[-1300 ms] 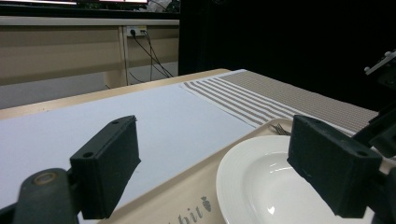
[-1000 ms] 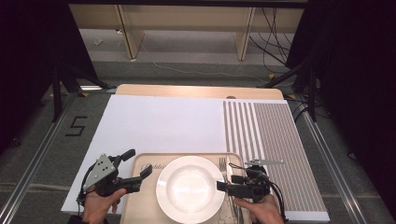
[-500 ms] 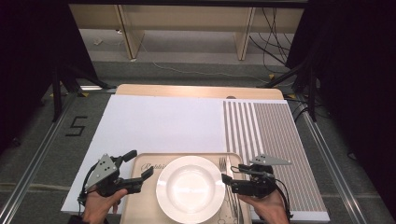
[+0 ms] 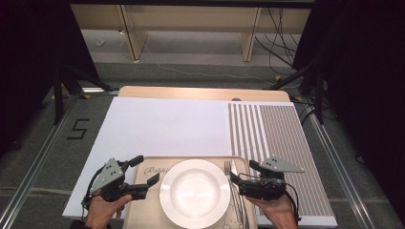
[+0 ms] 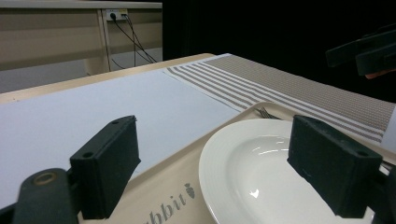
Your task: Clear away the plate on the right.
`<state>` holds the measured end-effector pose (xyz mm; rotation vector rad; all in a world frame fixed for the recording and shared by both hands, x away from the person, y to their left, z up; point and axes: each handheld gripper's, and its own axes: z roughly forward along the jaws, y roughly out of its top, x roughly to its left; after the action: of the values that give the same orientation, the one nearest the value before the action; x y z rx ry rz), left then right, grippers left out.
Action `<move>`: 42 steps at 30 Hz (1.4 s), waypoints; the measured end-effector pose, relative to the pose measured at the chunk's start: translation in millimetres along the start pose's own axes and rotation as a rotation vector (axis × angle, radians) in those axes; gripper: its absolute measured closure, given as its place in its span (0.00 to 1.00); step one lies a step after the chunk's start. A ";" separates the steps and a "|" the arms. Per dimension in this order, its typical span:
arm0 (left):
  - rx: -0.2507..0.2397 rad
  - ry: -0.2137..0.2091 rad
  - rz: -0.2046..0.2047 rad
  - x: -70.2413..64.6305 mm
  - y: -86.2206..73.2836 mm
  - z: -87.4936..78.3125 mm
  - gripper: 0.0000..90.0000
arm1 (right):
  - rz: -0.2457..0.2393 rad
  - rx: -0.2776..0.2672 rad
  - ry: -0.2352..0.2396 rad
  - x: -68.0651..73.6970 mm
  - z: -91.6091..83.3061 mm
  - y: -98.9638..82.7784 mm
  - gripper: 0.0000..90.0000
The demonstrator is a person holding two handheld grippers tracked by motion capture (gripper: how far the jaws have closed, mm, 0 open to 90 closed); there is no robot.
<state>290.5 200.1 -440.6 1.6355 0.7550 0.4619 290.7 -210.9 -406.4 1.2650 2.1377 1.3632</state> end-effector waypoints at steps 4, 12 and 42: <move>0.010 0.003 0.007 -1.1 0.2 -0.1 0.18 | -0.001 -0.014 -0.032 -0.6 0.2 0.5 0.19; 0.014 -0.001 0.014 -1.4 0.0 0.3 0.18 | -0.029 -0.059 -0.026 -2.9 -2.3 1.4 0.19; -0.011 0.004 0.013 -1.6 0.9 -2.2 0.18 | -0.023 -0.097 -0.028 -2.9 -6.6 0.4 0.19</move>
<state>288.1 200.5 -439.1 1.6306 0.7443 0.4781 288.2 -217.0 -403.3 1.2113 2.0350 1.4127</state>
